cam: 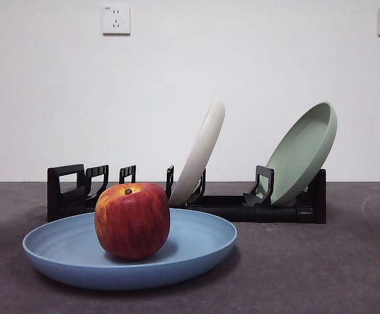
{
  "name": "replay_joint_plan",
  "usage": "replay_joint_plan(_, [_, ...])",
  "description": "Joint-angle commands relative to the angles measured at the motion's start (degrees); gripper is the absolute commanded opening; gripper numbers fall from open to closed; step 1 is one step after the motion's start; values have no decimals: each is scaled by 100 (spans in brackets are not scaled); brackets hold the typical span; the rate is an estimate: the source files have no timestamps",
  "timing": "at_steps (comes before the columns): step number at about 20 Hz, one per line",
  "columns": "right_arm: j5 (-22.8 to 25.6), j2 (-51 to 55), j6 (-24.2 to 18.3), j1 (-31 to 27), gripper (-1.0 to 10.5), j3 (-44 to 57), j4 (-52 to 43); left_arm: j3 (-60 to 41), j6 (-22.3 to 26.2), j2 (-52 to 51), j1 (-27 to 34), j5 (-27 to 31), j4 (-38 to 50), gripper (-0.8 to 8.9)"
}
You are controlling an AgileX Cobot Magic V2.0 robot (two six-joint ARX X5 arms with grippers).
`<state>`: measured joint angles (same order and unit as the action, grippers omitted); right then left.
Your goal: Take the blue plate from the plate rack,put the plate on the table,take the apple from the table,put the apple in the plate
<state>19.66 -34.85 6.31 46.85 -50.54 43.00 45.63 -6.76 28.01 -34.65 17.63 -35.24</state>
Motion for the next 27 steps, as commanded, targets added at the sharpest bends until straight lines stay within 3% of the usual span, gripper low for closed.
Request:
replay_joint_plan(1, [22, 11, 72, 2, -11, 22, -48, -518, -79, -258, 909, -579, 540, -1])
replay_joint_plan(5, [22, 9, 72, 2, -11, 22, -48, -1766, -76, -1027, 2122, -1204, 1646, -1])
replay_joint_plan(11, [20, 11, 72, 2, -11, 22, -48, -3285, -76, -2004, 3086, -1196, 1867, -1])
replay_joint_plan(18, [22, 11, 72, 2, -11, 22, -48, -4385, -72, -2702, 3412, -1196, 2710, -1])
replay_joint_plan(24, [22, 11, 72, 2, -11, 22, -48, -4546, -61, -2789, 3480, -1231, 2481, -1])
replay_joint_plan(27, [22, 11, 72, 2, -11, 22, -48, -4546, -111, -2782, 3473, -1519, 2492, -1])
